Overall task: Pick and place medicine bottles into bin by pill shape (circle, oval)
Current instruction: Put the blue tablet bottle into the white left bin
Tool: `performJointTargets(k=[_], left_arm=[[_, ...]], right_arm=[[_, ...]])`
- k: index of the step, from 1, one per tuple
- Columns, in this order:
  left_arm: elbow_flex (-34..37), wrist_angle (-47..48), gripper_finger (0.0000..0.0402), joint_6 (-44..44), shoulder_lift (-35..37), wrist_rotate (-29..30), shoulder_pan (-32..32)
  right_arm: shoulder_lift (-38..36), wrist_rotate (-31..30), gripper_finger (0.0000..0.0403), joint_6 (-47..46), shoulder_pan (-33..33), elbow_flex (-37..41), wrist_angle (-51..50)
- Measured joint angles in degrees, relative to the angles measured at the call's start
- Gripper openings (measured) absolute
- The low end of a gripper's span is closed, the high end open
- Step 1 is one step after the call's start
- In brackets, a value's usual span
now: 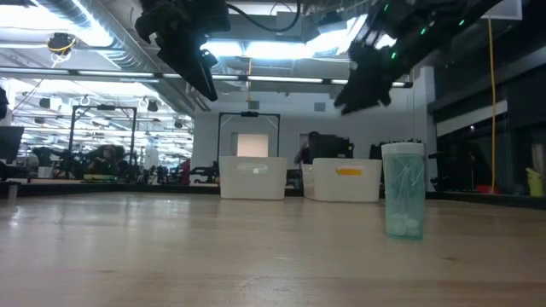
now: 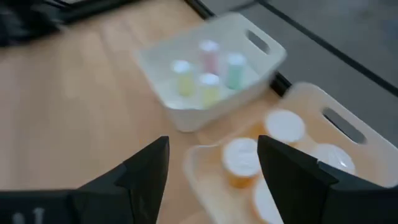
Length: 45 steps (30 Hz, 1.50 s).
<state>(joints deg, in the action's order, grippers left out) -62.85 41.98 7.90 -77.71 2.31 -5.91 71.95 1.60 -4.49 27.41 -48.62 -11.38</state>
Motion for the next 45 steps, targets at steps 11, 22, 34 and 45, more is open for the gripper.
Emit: performJointTargets(k=[11, 22, 34, 45], left_arm=[[0.00, -0.09, 0.0171, -0.29, 0.00, 0.00, 0.00], [0.00, -0.11, 0.0171, -1.45, 0.00, 0.00, -0.02], [0.00, -1.73, 0.0171, -3.15, 0.00, 0.00, 0.80], [0.00, -1.75, 0.0171, -3.21, 0.00, 0.00, 3.10]], right_arm=[[-15.14, -1.51, 0.0217, -4.26, -11.69, 0.00, -5.81], [-21.88, -1.48, 0.0212, -4.57, -16.78, 0.00, -6.83], [-22.39, -1.51, 0.0212, -2.40, -16.80, 0.22, -16.96], [-35.91, 1.60, 0.0212, -1.20, -16.41, 11.07, -9.26]])
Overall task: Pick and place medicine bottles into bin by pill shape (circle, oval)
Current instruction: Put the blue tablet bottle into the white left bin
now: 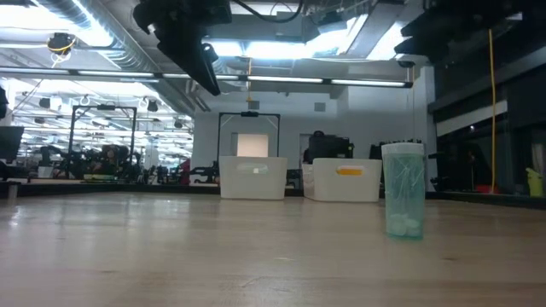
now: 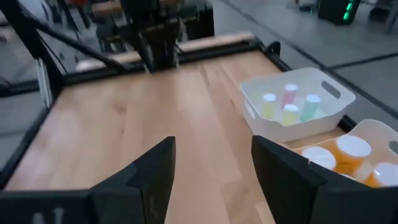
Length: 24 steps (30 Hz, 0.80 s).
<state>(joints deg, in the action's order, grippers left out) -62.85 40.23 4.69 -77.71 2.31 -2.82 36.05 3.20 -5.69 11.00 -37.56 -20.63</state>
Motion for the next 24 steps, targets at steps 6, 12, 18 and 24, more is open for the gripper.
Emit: performJointTargets(k=[6, 12, 18, 24], left_arm=[[0.00, 0.00, 0.0171, -0.04, 0.00, 0.00, 0.99], [0.00, 0.00, 0.0171, -1.30, 0.00, 0.00, 1.43], [0.00, 0.00, 0.0171, -1.58, -0.02, 0.00, 1.52], [0.00, -0.34, 0.0171, -1.57, -0.02, 0.00, 1.52]], right_arm=[[-11.65, 2.97, 0.0212, -6.90, 0.03, 13.58, 11.27], [-21.81, 3.98, 0.0212, -10.18, 0.03, 26.71, 22.01], [-30.47, 4.00, 0.0212, -8.54, 0.03, 33.99, 26.89], [-35.42, 3.73, 0.0212, -4.15, 0.03, 37.19, 24.83]])
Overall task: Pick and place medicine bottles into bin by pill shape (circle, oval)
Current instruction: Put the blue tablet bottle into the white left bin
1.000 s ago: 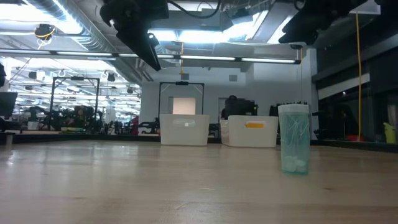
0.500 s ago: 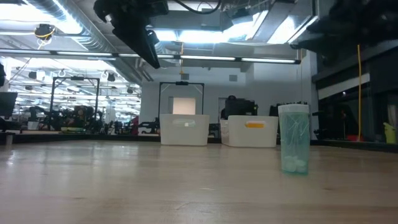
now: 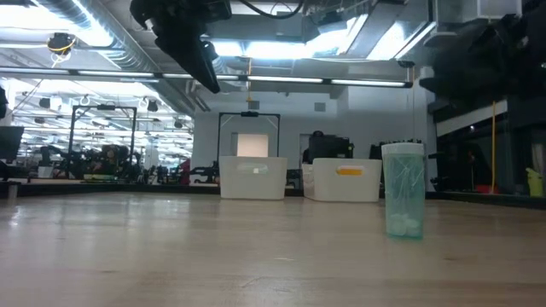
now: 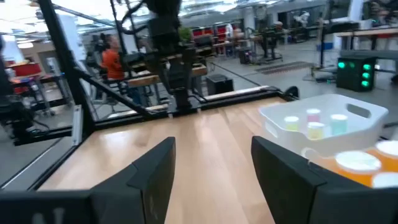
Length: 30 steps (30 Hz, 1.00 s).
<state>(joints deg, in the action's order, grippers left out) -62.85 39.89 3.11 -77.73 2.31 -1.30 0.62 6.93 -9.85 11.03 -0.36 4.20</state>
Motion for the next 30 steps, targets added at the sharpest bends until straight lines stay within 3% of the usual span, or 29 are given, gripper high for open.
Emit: performJointTargets(k=[7, 13, 17, 23, 30], left_arm=[[0.00, -2.61, 0.0171, -1.64, -0.23, -1.03, 0.31], [0.00, -6.93, 0.0171, -2.95, -4.69, -6.66, 3.59], [0.01, -12.13, 0.0171, -2.67, -8.75, -6.56, 5.83], [0.00, -27.35, 0.0171, -2.56, -14.28, -5.85, 7.59], [0.00, -31.86, 0.0171, -2.49, -20.13, -2.87, 11.45]], right_arm=[[-0.45, -1.98, 0.0212, 1.24, 0.00, 0.00, -2.24], [-0.42, -1.93, 0.0212, 1.14, 0.00, -0.02, -2.22], [-0.42, -1.91, 0.0212, 1.23, 0.00, -0.02, -2.24], [-0.42, -1.90, 0.0212, 1.25, 0.00, -0.02, -2.26], [-0.39, -1.87, 0.0212, 1.32, 0.00, -0.02, -2.26]])
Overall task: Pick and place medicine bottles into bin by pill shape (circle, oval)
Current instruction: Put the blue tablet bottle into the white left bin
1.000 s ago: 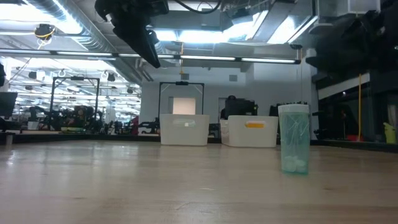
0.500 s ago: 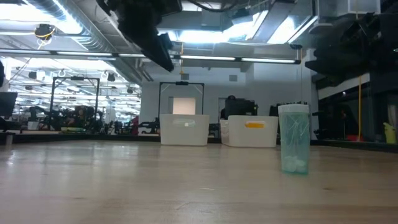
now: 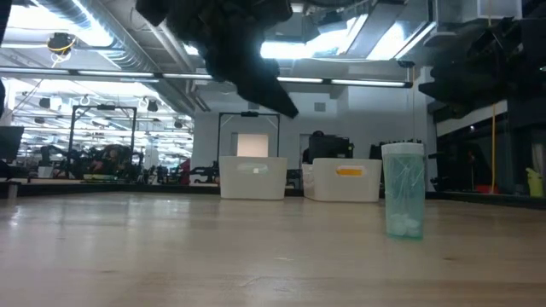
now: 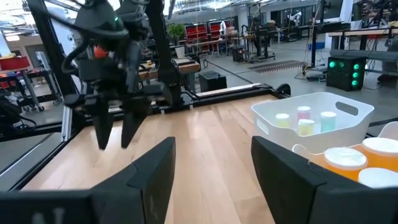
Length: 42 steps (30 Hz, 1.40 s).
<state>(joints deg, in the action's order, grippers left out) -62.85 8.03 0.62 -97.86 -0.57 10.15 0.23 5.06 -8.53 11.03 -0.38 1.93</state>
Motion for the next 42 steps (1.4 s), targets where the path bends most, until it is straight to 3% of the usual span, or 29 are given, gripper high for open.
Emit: performJointTargets(k=[5, 9, 15, 19, 28, 34, 39, 42], left_arm=[[-0.57, -2.71, 0.0171, -0.05, -3.13, 1.95, 2.64], [-6.02, -2.02, 0.0171, 0.14, -6.04, 5.60, 4.46], [-20.23, 10.97, 0.0171, -0.70, -11.31, 9.64, 5.08], [-25.41, 16.91, 0.0171, -2.44, -14.34, 10.53, 4.86], [-26.03, 16.87, 0.0171, -0.74, -15.45, 9.80, 6.73], [-26.03, 17.07, 0.0174, -10.93, -15.45, 10.35, 7.07], [-26.03, 17.60, 0.0197, -13.97, -15.45, 10.83, 6.67], [-25.74, 18.25, 0.0217, -10.69, -15.59, 10.51, 6.88]], right_arm=[[0.00, 0.00, 0.0212, 0.02, 0.00, 0.00, 0.00], [0.00, 0.00, 0.0212, 0.01, 0.00, 0.00, 0.00], [0.02, 0.00, 0.0212, 0.00, -0.01, 0.00, -0.01], [0.02, 0.02, 0.0212, -0.01, 0.00, 0.00, -0.01], [0.02, 0.02, 0.0212, 0.00, -0.01, 0.00, -0.01], [0.02, 0.02, 0.0212, 0.00, 0.00, -0.02, 0.00], [0.02, 0.02, 0.0212, -0.01, 0.00, -0.02, -0.01], [0.02, 0.02, 0.0212, 0.00, 0.00, -0.02, 0.00]])
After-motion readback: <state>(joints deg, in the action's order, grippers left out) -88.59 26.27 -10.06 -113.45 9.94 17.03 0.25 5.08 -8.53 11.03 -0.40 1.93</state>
